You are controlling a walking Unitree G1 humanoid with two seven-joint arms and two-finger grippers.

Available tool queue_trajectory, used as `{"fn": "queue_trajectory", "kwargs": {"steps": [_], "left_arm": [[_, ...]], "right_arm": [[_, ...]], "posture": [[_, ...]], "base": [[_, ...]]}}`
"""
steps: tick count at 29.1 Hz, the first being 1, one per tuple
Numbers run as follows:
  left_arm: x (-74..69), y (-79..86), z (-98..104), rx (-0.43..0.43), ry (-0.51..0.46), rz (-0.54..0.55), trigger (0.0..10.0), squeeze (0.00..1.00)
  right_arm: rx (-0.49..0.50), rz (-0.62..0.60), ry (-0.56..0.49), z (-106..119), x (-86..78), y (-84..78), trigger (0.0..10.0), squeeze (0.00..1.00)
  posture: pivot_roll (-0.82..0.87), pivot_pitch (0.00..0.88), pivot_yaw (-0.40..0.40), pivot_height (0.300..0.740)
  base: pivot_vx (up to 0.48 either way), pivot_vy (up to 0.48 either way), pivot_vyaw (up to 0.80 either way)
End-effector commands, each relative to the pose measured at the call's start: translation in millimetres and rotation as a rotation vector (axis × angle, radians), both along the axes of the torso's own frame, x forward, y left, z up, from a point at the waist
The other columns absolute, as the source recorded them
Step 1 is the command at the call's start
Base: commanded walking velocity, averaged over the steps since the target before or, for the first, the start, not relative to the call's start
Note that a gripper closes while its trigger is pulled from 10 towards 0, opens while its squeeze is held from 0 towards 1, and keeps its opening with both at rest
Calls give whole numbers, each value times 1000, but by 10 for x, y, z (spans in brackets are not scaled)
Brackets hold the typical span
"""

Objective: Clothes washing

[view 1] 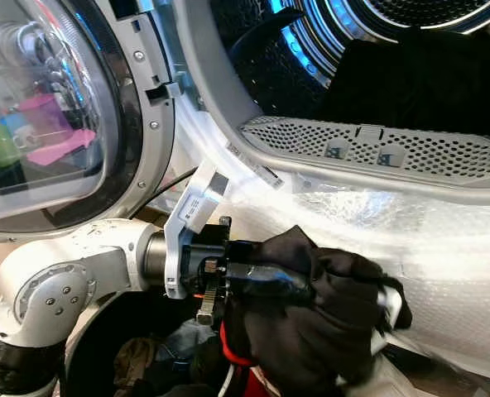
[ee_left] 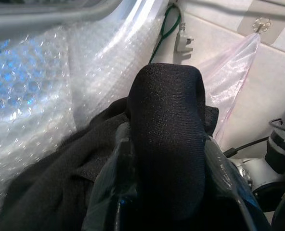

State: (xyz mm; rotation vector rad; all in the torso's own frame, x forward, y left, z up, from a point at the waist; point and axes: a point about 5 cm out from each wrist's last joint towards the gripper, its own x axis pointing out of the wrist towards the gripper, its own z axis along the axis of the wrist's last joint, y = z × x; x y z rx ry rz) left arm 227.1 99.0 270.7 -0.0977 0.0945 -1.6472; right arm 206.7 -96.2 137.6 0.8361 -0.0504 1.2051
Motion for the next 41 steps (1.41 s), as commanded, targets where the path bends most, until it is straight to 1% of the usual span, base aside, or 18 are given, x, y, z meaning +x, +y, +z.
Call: {"fn": "queue_trajectory", "kwargs": {"steps": [1,9,13,15,17,18,19,20,21,22,23,30,31,34,36,38,39,41], "left_arm": [[-19,23,-2,24,-26,10,0,0],[-13,72,-17,44,-34,35,0,0],[-22,135,-13,67,-42,53,0,0],[-21,141,-12,70,-43,56,0,0],[-20,166,-11,77,-48,60,588,0],[-15,175,-13,81,-49,65,1451,0],[-2,184,-19,89,-54,75,4471,0],[17,194,-34,104,-64,89,8118,0],[17,194,-34,104,-64,89,8118,0],[59,213,-66,127,-83,121,10000,149],[78,223,-82,136,-89,136,10000,1000],[54,386,-159,209,-65,151,10000,1000],[39,496,-215,255,-52,182,10000,1000],[41,632,-299,324,-42,243,10000,1000],[45,728,-343,361,-33,290,10000,1000],[44,872,-398,418,-18,363,10000,1000],[39,964,-460,472,-14,401,10000,1000],[40,1061,-561,537,-2,444,10000,1000]], "right_arm": [[52,31,-49,119,-15,42,0,0],[86,18,-60,151,11,23,0,0],[147,-54,-60,182,88,-54,0,0],[152,-60,-60,183,93,-63,0,0],[147,-67,-64,174,104,-73,0,0],[145,-70,-66,172,108,-77,0,0],[147,-76,-67,173,116,-85,0,0],[150,-84,-67,173,127,-93,0,0],[150,-84,-67,173,127,-93,0,0],[154,-90,-69,177,142,-99,0,0],[154,-90,-70,177,145,-100,0,0],[154,-104,-74,174,155,-141,0,0],[156,-88,-77,177,126,-154,0,0],[116,-56,-78,150,71,-160,0,0],[102,-45,-64,124,47,-200,0,0],[71,-31,-60,103,17,-254,0,0],[66,-18,-69,118,-4,-276,0,0],[63,-4,-84,142,-24,-291,0,0]], "posture": [[-30,38,235,740],[-32,28,240,740],[-27,11,247,740],[-27,11,247,740],[-27,0,251,740],[-28,0,253,740],[-28,0,253,740],[-28,0,252,740],[-28,0,252,740],[-32,0,253,740],[-32,0,252,740],[-31,0,254,740],[-30,0,258,740],[-27,0,258,740],[-24,0,258,740],[-22,0,259,740],[-22,0,259,740],[-22,0,259,740]], "base": [[0,0,0],[0,0,0],[0,0,0],[0,0,0],[0,0,0],[0,0,0],[0,0,0],[0,0,0],[0,0,0],[0,0,0],[0,0,0],[0,0,0],[0,0,0],[0,0,0],[0,0,0],[0,0,0],[0,0,0],[0,0,0]]}}
